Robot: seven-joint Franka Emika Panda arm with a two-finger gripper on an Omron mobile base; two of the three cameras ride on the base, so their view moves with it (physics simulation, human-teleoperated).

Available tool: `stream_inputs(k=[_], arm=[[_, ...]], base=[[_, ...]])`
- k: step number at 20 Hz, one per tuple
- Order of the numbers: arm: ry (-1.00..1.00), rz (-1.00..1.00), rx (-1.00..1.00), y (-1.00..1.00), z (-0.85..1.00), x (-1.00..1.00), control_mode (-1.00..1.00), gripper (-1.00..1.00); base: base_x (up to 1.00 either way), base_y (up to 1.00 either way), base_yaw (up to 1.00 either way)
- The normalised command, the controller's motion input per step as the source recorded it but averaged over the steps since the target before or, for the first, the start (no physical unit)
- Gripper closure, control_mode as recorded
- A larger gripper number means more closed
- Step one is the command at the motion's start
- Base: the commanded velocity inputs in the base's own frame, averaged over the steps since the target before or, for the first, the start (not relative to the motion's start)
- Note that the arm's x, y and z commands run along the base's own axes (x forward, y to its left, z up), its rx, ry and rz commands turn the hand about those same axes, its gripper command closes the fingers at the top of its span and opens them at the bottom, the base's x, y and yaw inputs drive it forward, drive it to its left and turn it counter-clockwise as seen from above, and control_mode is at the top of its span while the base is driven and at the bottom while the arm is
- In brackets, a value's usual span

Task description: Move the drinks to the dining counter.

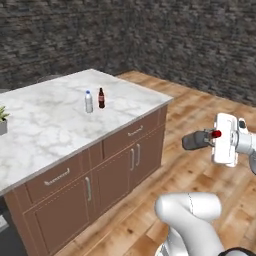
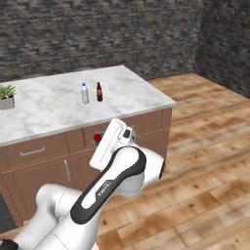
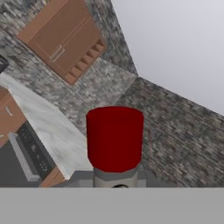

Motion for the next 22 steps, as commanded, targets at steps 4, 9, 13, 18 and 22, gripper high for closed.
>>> stream_inputs(k=[4, 9, 13, 18, 22], arm=[[0.0, 0.0, 0.0, 0.0, 0.0, 0.0, 1.0, 1.0], [0.0, 0.0, 0.0, 0.0, 0.0, 0.0, 1.0, 1.0], [0.0, 0.0, 0.0, 0.0, 0.0, 0.0, 1.0, 1.0], [0.0, 0.0, 0.0, 0.0, 0.0, 0.0, 1.0, 1.0], [0.0, 0.0, 0.0, 0.0, 0.0, 0.0, 1.0, 1.0]], base=[[0.53, -0.67, 0.18], [0.59, -0.57, 0.14], [0.59, -0.09, 0.14], [0.5, 0.21, 0.2], [0.61, 0.3, 0.27]])
